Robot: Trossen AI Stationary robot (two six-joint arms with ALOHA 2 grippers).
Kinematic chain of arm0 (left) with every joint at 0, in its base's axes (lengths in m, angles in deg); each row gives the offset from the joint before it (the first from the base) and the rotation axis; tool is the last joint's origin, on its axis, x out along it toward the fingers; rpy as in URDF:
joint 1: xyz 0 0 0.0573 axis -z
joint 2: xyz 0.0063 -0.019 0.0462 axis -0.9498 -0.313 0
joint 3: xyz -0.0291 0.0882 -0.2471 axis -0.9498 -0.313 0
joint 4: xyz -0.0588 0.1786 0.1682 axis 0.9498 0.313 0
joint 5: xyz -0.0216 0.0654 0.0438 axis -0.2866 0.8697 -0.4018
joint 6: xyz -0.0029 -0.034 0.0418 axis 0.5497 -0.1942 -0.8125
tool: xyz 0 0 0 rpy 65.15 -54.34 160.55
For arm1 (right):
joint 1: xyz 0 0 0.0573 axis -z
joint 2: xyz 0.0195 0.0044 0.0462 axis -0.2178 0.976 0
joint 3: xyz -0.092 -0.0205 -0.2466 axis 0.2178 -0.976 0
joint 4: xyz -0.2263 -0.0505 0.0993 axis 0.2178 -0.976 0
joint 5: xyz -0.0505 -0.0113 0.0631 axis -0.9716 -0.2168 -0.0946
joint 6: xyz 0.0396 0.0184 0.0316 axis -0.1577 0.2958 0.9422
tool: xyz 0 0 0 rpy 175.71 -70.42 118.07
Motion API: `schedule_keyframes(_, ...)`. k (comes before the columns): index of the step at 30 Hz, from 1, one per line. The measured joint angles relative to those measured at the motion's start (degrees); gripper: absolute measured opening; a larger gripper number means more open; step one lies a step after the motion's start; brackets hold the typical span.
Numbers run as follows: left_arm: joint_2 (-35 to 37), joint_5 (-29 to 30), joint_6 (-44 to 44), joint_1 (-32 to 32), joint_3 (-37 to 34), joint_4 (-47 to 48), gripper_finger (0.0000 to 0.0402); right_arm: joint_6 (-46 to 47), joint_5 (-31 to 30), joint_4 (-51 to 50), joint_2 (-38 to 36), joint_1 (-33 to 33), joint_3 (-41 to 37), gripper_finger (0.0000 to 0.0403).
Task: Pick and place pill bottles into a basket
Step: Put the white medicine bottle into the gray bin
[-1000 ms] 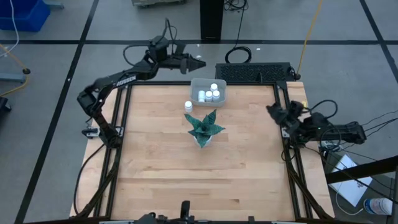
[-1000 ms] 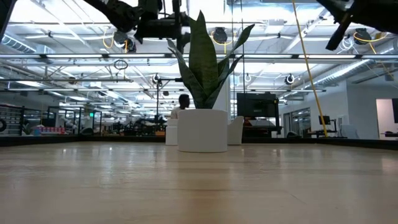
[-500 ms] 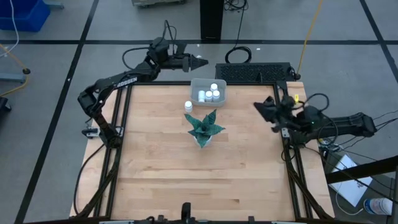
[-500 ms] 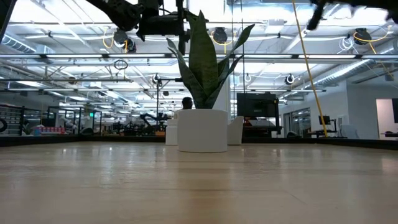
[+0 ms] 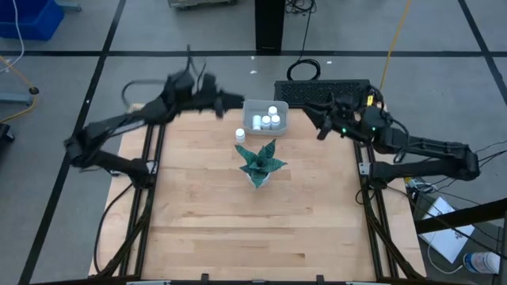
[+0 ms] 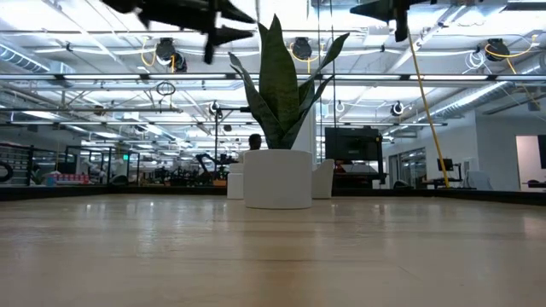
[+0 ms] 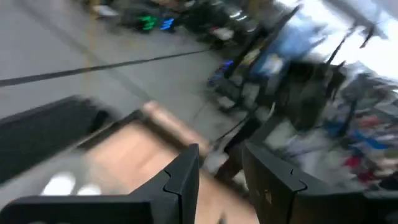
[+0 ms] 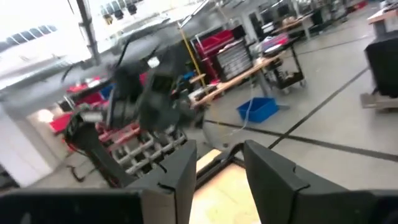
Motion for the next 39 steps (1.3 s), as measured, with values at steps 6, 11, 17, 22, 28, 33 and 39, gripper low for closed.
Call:
schedule_keyframes(6,13.83,11.26,0.29,7.81,-16.02,1.8,0.0127,6.14,10.17,-0.22,3.05,4.63,0.13,0.0127)
schedule_keyframes(11,22.45,3.21,-10.83,10.18,-24.99,7.91,0.0127,4.5,14.79,-0.28,7.19,5.49,0.13,0.0129)
schedule_keyframes(17,31.01,10.58,-11.98,13.01,-38.51,-11.41,0.0127,1.79,23.14,-3.98,12.34,6.37,3.01,0.013)
schedule_keyframes(22,37.62,18.36,-6.97,13.09,-50.72,-18.02,0.0127,-9.11,24.47,-11.16,15.82,5.65,12.63,0.0129)
schedule_keyframes(28,41.72,17.16,-14.28,13.5,-56.94,-27.13,0.0127,-11.2,24.62,-15.4,19.46,7.78,23.22,0.0124)
schedule_keyframes(33,42.87,18.28,-16.45,13.4,-62.6,-35.66,0.0127,-14.44,26.06,-27.12,27.81,11.04,35.0,0.0138)
schedule_keyframes(39,42.96,16.55,-20.1,13.38,-62.55,-33.74,0.0127,-7.59,26.27,-39.69,42.4,13.42,51.31,0.0164)
